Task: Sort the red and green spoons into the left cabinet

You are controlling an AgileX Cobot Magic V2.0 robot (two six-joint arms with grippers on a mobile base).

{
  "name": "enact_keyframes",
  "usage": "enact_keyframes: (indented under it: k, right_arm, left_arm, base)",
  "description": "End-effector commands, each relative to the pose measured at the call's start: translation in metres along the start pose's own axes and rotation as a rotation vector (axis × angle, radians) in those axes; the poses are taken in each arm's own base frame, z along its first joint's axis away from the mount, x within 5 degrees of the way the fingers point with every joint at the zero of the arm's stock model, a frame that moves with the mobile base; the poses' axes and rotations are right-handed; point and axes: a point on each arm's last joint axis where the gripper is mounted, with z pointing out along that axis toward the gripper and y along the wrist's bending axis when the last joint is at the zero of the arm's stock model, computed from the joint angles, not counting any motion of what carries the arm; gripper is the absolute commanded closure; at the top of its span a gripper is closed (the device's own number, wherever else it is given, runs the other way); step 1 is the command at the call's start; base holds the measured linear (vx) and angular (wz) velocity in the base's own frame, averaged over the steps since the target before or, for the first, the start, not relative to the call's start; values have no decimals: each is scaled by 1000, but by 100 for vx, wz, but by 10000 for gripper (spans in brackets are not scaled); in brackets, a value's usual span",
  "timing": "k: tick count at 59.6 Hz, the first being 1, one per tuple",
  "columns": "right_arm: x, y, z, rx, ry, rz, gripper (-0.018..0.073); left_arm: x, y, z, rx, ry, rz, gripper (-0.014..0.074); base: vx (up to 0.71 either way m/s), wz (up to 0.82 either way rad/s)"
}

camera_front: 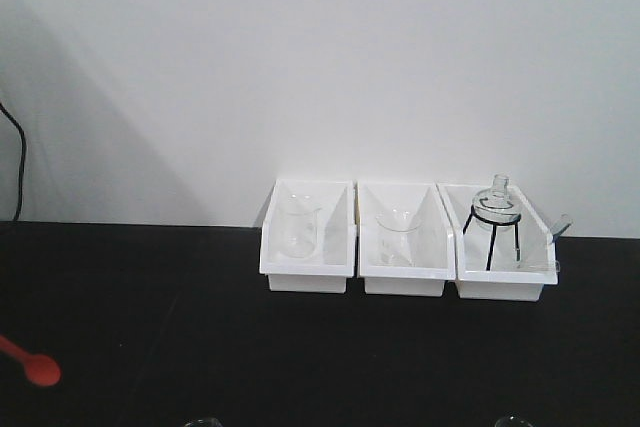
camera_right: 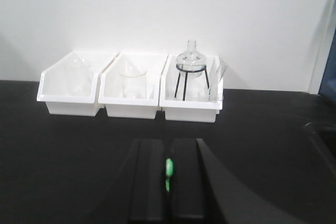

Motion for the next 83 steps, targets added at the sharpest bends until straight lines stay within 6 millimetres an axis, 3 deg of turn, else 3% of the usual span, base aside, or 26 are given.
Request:
enact_keyframes:
  k: [1,8,17,83]
  right_arm:
    - [-12,-1,-14,6,-87,-20,564]
    - [-10,-3,-26,14,-115,-44,564]
    - [-9,-4,-31,15,-137,-50,564]
    - [-7,-4,-31,17,-125,-49,564]
  left_arm:
    - [3,-2,-13,-31,-48,-36,597]
    - [22,-7,-22,-28,-44,-56,597]
    - [32,-10,-27,-24,-49,-73,597]
    - [33,-10,-27,-22,-46,-71,596]
  base:
    - [0,0]
    - [0,0]
    - [0,0]
    - [0,0]
